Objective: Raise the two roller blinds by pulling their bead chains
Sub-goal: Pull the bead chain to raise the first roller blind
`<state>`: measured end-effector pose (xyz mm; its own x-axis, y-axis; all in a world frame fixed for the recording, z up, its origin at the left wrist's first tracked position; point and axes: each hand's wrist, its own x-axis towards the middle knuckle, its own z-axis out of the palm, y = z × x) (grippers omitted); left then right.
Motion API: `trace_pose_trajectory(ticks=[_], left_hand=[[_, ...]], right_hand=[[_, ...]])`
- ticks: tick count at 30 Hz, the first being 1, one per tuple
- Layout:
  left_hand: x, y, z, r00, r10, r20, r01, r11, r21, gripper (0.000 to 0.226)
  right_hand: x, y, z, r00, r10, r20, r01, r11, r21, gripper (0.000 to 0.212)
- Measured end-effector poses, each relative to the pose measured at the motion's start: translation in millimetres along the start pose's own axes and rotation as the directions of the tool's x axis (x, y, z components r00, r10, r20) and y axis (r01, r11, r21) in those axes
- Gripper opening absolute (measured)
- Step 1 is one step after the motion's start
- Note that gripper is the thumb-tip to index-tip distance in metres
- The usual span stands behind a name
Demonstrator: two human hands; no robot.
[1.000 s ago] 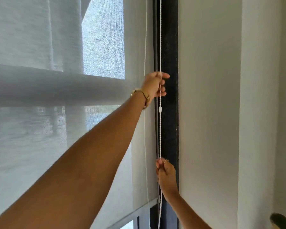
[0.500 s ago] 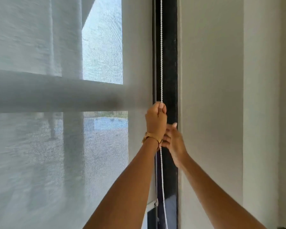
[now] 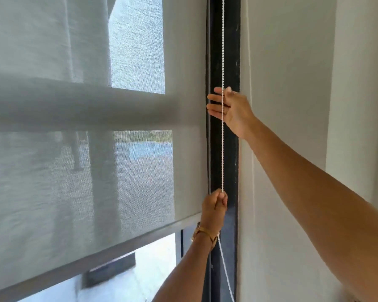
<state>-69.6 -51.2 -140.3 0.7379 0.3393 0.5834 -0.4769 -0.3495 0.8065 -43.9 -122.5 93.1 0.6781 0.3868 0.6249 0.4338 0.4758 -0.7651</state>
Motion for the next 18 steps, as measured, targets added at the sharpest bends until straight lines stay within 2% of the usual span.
trace_pose_trajectory(ticks=[4,6,9,10,12,15,18], left_hand=[[-6.5,-15.5,-3.0,0.979,-0.098,0.176,0.101,0.995,-0.012,0.035],[-3.7,-12.0,-9.6,0.953,-0.135,0.272,0.137,0.991,0.014,0.035],[7.6,5.3,-19.3,0.854,-0.268,0.446,0.236,0.963,0.128,0.030],[14.4,12.7,-21.4,0.834,-0.297,0.465,0.274,0.955,0.117,0.033],[30.4,33.6,-27.3,0.873,-0.269,0.407,0.292,0.957,0.006,0.040],[58.5,78.4,-39.0,0.967,-0.138,0.216,0.180,0.965,-0.189,0.046],[87.9,120.5,-51.1,0.991,-0.022,0.129,0.061,0.951,-0.304,0.042]], right_hand=[[-8.8,14.1,1.7,0.988,-0.120,-0.093,0.096,0.968,-0.232,0.036],[-15.7,18.6,-1.3,0.978,-0.160,-0.133,0.130,0.969,-0.211,0.037],[-24.0,19.6,-4.0,0.965,-0.202,-0.164,0.171,0.967,-0.187,0.037],[-26.4,19.8,-3.5,0.959,-0.223,-0.172,0.191,0.964,-0.187,0.037],[-29.0,23.5,-1.5,0.951,-0.249,-0.181,0.210,0.955,-0.209,0.036],[-36.2,37.0,-3.7,0.940,-0.276,-0.199,0.215,0.936,-0.280,0.031],[-48.7,59.0,-10.3,0.938,-0.279,-0.207,0.205,0.925,-0.321,0.025]])
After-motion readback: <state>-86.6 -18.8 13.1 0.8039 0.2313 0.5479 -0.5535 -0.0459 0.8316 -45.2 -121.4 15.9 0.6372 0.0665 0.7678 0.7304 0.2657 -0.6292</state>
